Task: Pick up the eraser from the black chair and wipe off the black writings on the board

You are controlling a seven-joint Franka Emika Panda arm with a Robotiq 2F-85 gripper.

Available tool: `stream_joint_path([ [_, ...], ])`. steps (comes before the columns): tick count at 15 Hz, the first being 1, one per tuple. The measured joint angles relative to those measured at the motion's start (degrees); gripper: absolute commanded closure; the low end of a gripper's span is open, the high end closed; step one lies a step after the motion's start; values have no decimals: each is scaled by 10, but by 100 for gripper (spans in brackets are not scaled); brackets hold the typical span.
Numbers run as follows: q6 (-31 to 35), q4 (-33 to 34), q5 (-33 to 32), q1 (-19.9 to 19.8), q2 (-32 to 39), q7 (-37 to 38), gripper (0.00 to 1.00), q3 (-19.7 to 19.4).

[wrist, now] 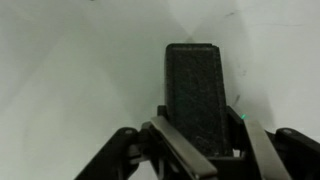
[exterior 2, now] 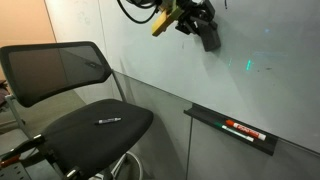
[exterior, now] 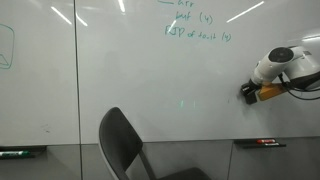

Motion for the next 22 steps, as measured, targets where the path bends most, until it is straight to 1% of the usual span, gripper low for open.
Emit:
stream_joint_path([
  [1,-9,-1,26,-3,-2,-24,68,-4],
  [2,-22,-4,68,-22,-2,-66,68,14],
  [4,-48,-20,161,-75,1,-158,68,81],
  [6,-66,-51,260,-104,0,-246,68,138],
  [10,-118,-100,462,-121,-4,-409,68,230],
  [13,-149,-114,614,-142,-3,-534,68,309],
  [14,-160,-114,664,-146,0,-575,68,330],
  [16,-182,-110,764,-148,11,-660,68,360],
  [18,-206,-103,856,-139,30,-746,68,368],
  [22,-250,-84,988,-135,87,-884,68,384],
])
